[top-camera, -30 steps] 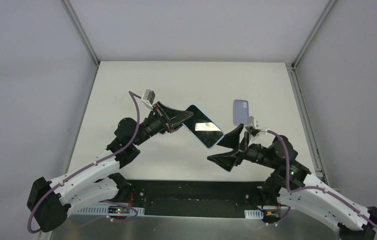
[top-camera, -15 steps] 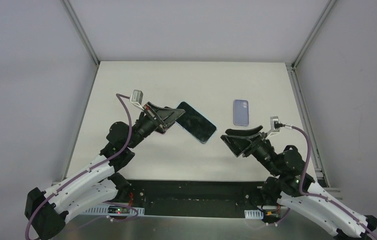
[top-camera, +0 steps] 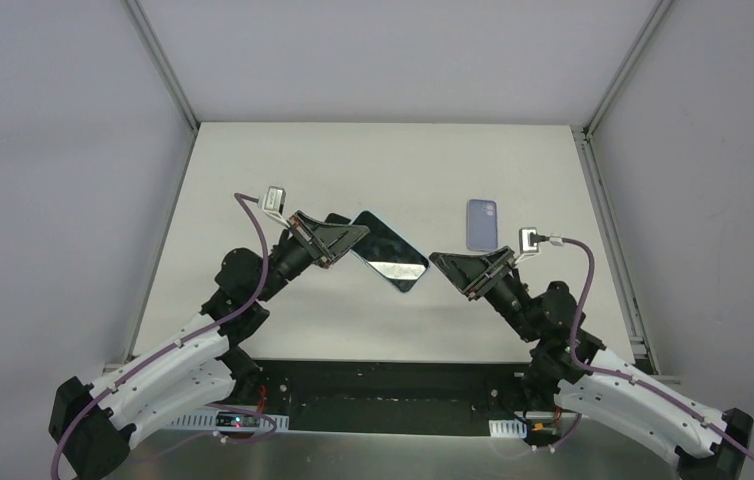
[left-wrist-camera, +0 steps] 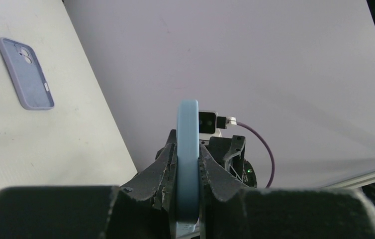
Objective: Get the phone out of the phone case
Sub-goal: Remove the phone case from the phone.
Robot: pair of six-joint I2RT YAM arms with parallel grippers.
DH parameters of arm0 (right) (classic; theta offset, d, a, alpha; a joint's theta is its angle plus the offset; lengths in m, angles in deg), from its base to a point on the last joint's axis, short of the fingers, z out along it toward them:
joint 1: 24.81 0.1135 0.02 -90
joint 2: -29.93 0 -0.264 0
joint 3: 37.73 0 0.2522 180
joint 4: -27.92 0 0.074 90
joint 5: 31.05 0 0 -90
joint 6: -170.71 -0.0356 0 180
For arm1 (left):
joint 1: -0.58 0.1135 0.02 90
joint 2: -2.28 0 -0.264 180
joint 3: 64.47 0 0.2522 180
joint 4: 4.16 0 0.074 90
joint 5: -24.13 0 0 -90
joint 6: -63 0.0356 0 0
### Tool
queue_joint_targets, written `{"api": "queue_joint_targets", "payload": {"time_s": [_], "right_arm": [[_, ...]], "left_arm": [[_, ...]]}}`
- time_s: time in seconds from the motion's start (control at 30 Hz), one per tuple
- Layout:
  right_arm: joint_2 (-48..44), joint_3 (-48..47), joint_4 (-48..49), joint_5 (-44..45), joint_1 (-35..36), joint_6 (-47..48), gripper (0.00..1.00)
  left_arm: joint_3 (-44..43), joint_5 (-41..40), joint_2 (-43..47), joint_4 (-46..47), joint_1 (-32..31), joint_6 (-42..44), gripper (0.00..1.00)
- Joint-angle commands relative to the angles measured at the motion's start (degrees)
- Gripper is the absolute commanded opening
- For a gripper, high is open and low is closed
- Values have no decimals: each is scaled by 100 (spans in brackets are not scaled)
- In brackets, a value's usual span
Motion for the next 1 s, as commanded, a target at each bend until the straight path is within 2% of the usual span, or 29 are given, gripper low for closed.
{"api": "queue_joint_targets", "payload": {"time_s": [0.0, 0.1, 0.37, 0.73, 0.97], "right_arm": [[214, -412, 165, -76, -4, -429, 84], [398, -441, 202, -102, -1, -720, 84], [818, -136, 1236, -314, -4, -1203, 82], [1050, -29, 1905, -550, 7, -1331, 80], [1347, 16, 2258, -643, 14, -1500, 74]], "left_arm": [[-18, -14, 219, 616, 28, 91, 0], [10, -41, 311, 616, 24, 225, 0], [132, -171, 505, 616, 22, 465, 0], [164, -159, 560, 616, 21, 525, 0], [166, -217, 559, 633, 22, 544, 0]]}}
